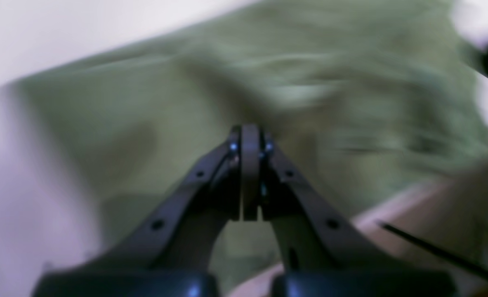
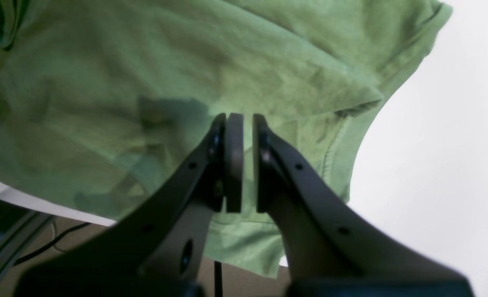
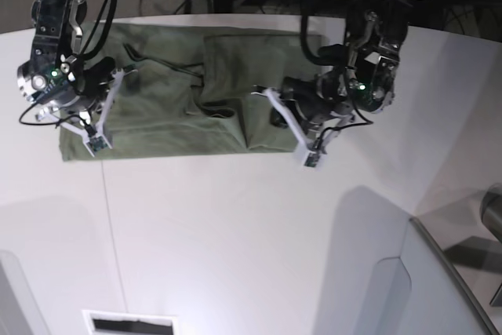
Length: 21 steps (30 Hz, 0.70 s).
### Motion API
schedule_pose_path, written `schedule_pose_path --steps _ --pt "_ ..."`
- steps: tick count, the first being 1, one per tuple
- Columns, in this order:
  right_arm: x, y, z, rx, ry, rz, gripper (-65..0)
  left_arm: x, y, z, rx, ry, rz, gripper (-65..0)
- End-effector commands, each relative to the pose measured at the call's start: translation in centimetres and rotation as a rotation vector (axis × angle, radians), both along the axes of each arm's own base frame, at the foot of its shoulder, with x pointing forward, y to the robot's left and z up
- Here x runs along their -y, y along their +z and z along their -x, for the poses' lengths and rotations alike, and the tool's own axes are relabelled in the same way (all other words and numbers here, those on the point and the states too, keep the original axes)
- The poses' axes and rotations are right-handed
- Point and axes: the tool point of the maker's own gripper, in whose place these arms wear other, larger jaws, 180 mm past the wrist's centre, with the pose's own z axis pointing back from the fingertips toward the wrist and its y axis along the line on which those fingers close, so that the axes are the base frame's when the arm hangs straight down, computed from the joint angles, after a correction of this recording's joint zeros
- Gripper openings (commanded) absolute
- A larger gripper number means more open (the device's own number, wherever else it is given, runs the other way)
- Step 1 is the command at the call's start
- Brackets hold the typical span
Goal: Layout the t-shirt on the table in an organized manner, then fold the t-shirt properly
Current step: 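Raise the left gripper away from the shirt and release the right gripper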
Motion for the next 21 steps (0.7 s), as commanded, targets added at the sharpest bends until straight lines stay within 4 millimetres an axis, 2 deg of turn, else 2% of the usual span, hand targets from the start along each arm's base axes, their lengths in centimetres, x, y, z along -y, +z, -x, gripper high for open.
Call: schedule_pose_path --steps 1,2,6,10,16,21 --pt "0.1 0.9 -1.0 0.04 0.001 0.002 -60.3 0.8 0.6 -0.5 0.015 -0.011 0.036 -65.0" --pt "0.0 0.9 -1.1 0.042 0.001 0.0 -60.3 0.5 0.1 -0.5 0.003 -0.008 0.026 -65.0" --pt "-0.1 1.2 -1.5 0.051 0.002 -0.003 -60.3 1.2 -1.3 -1.2 -0.031 -0.049 0.002 -65.0" --pt "-0.1 1.2 -1.5 0.051 0.002 -0.003 -60.3 2.8 -1.6 -1.9 -0.02 -0.092 0.003 -65.0" --pt "0.0 1.2 -1.5 0.05 -0.001 0.0 -60.3 4.8 -3.6 -2.4 -0.078 -0.086 0.026 -65.0" --pt "0.2 1.2 -1.5 0.05 -0.006 0.002 -60.3 6.4 -3.4 -3.5 -0.079 -0.085 0.046 -65.0"
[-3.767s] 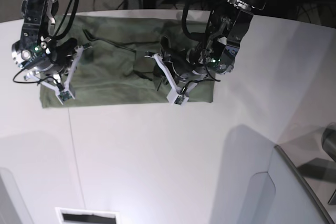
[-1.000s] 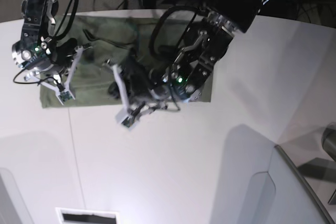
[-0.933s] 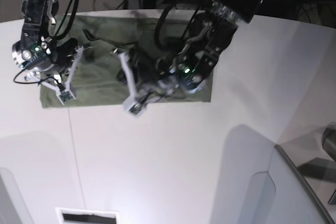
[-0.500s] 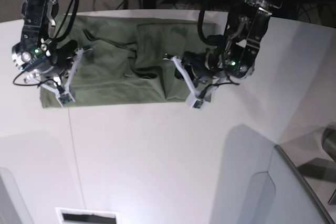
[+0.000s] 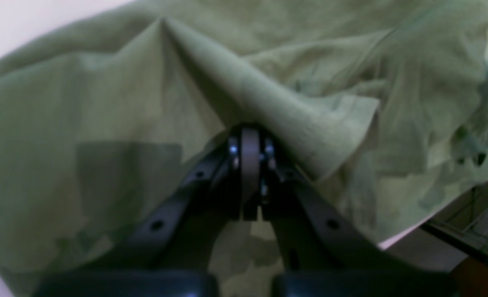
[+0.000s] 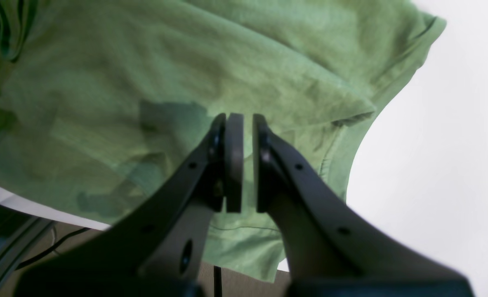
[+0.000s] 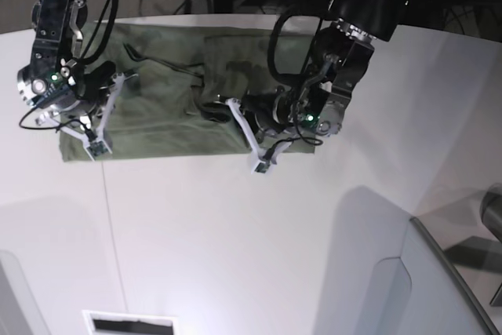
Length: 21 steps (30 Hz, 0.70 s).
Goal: Layout the t-shirt on the table in an organized manner, then fold the t-shirt properly
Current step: 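Raise the left gripper away from the shirt and release the right gripper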
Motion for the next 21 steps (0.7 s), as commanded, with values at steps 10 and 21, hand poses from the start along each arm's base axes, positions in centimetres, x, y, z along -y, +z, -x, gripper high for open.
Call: schedule_pose_path --steps 10,21 --pt "0.3 0.8 -0.9 0.039 -0.002 0.003 -60.3 6.5 2.9 -6.6 0.072 -0.021 0.114 -65.0" --pt "-1.5 2.4 -0.2 0.078 0.054 0.011 -60.6 4.1 7.9 -10.4 0.276 0.012 0.142 -65.0"
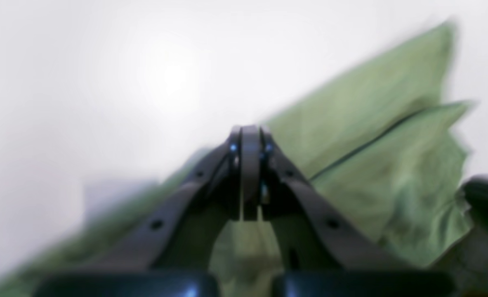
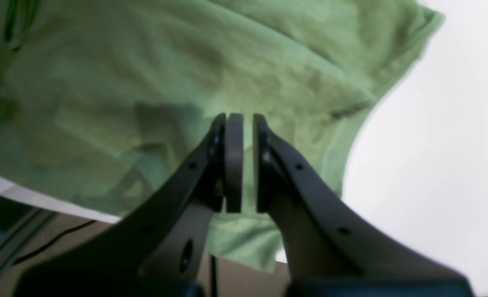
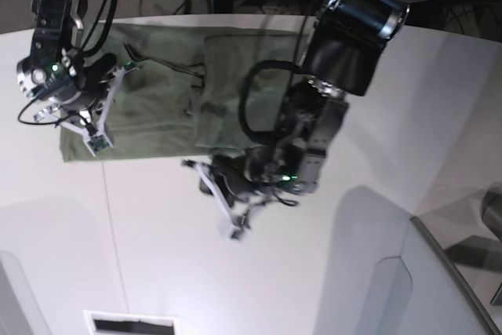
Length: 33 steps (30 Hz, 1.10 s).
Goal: Layout the t-shirt on the table in an organized manner, then fold the t-shirt properly
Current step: 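Raise the left gripper away from the shirt and release the right gripper, then move the right gripper to the shirt's unfolded end and grasp it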
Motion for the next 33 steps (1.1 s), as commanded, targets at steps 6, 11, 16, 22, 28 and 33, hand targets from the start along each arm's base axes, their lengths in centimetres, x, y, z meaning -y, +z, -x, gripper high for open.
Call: schedule_pose_path --steps 6,11,16,22,28,33 --pt "-7.5 1.9 -0.2 0.071 0.118 -0.113 -60.3 -13.6 0.5 1.2 0.088 0.167 -0.128 -65.0" --pt "-12.8 0.9 1.2 0.025 0.198 -0.191 -60.6 -26.9 -1.3 5.8 0.022 0.392 -0.253 -65.0" --pt "-17.1 -2.5 4.2 -0.104 0.287 -0.226 -60.6 -32.3 -0.8 9.9 0.029 0.386 -0.279 -65.0" --pt "-18.3 -5.1 6.1 -0.17 0.307 -0.257 -60.6 -35.1 -0.7 12.2 0.022 0.408 -0.292 -65.0" --pt "-15.9 -7.4 7.2 -0.214 0.214 -0.265 -60.6 -35.4 -0.6 12.3 0.02 0.415 -0.297 -65.0" --pt "-15.8 -6.5 7.2 -0.191 0.208 -0.267 -60.6 -35.2 -0.6 12.0 0.025 0.41 -0.293 -65.0"
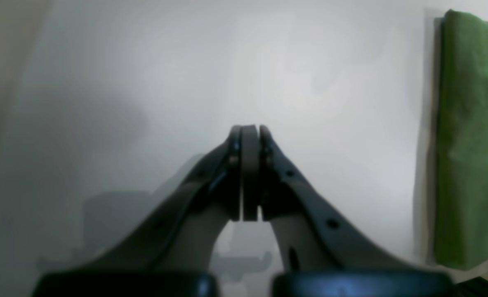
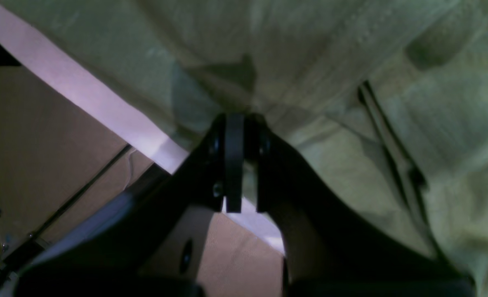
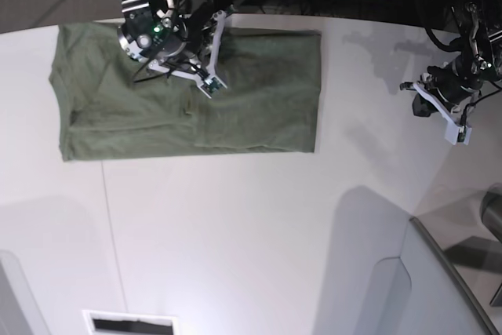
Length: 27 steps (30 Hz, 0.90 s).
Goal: Layout the t-shirt on the table in an organized manner, then fold the t-shirt properly
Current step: 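Move the right gripper to the shirt's unfolded end and grasp it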
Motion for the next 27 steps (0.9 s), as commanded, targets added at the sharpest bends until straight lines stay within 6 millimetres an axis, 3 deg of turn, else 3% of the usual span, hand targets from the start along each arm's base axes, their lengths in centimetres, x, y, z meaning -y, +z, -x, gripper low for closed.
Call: schedule_pose_path --steps 1,5,8,11,15,18,22,27 --pt "-0.1 1.6 -1.0 0.049 -0.009 -0.012 -60.6 -0.4 1.4 -1.2 0.05 -0.01 -0.013 -65.0" --pt "0.9 7.3 -4.0 0.207 -0.028 0.005 -60.2 -0.6 1.6 -1.3 0.056 -0.004 -0.015 -65.0" --pt "5.7 10.9 -7.6 0.292 -0.156 0.08 -57.0 -0.7 1.5 -1.0 0.048 -0.005 -0.018 -65.0" --pt "10.2 12.4 -10.6 0.267 -0.335 0.035 -43.4 -0.7 1.3 -0.9 0.044 -0.004 -0.016 -65.0" --pt "15.8 14.6 -11.7 0.238 -0.573 -0.197 -23.6 -0.8 0.7 0.3 0.018 -0.004 -0.019 -65.0" --pt "18.8 14.8 -11.8 0.203 -0.647 -0.358 -1.2 -0.8 0.6 0.4 0.015 -0.004 -0.018 -65.0" --pt "22.3 13.5 -11.7 0.158 -0.716 -0.58 0.0 -0.9 0.8 0.3 0.017 -0.004 -0.022 -65.0" --pt "28.2 10.3 -11.3 0.162 -0.713 -0.604 0.0 -1.4 1.1 0.4 0.03 0.004 -0.02 -65.0"
